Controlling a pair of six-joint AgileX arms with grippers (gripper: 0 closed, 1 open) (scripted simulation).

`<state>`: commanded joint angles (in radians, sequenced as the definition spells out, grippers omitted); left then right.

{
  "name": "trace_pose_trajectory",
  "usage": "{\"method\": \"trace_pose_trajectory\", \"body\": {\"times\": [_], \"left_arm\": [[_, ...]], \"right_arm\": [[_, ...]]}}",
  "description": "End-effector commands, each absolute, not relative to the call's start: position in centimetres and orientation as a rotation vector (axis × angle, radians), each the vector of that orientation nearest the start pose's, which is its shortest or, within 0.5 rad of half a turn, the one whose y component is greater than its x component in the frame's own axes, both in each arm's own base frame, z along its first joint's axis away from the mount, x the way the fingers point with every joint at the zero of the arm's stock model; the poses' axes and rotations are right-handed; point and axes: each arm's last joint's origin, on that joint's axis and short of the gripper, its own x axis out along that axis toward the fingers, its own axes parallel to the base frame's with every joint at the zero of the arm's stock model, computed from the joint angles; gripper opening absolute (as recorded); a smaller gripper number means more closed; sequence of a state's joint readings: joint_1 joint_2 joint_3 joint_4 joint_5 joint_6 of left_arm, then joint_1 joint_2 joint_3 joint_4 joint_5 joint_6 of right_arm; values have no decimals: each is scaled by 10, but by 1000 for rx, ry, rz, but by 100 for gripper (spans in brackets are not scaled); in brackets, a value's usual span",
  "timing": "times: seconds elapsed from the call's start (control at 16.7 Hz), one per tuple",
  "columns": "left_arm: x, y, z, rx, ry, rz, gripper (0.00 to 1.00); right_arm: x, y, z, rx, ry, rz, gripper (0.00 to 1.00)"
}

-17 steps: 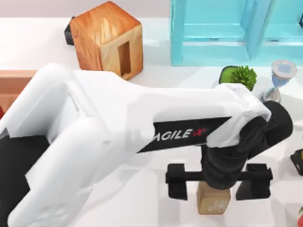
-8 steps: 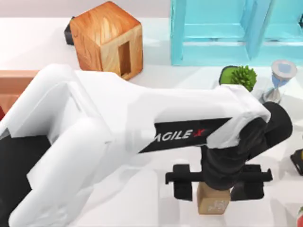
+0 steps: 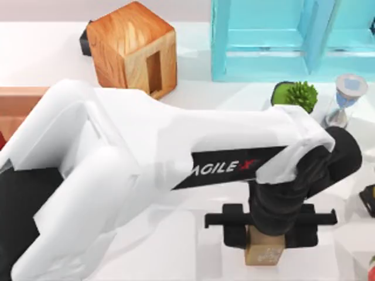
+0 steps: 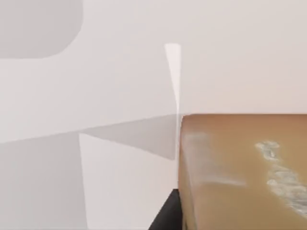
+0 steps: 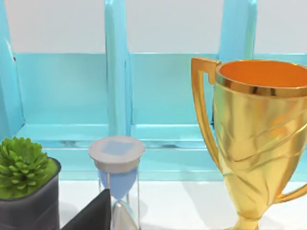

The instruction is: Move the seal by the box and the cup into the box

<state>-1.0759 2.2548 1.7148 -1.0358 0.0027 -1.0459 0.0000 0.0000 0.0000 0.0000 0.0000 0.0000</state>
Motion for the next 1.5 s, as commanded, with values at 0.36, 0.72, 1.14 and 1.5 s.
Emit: {"method": "trace_pose_trajectory", "body": {"times": [0.36, 0.72, 1.14, 1.5], "left_arm": [[210, -379, 131, 20, 1572, -12, 0], [212, -369, 141, 30, 1577, -10, 0], [214, -294, 221, 17, 1568, -17, 0], [211, -281, 231, 22, 1571, -18, 0]], "right_arm": [[106, -1, 160, 0, 0, 0, 100], [106, -1, 160, 0, 0, 0, 100], [106, -1, 160, 0, 0, 0, 100], [106, -1, 160, 0, 0, 0, 100]]}}
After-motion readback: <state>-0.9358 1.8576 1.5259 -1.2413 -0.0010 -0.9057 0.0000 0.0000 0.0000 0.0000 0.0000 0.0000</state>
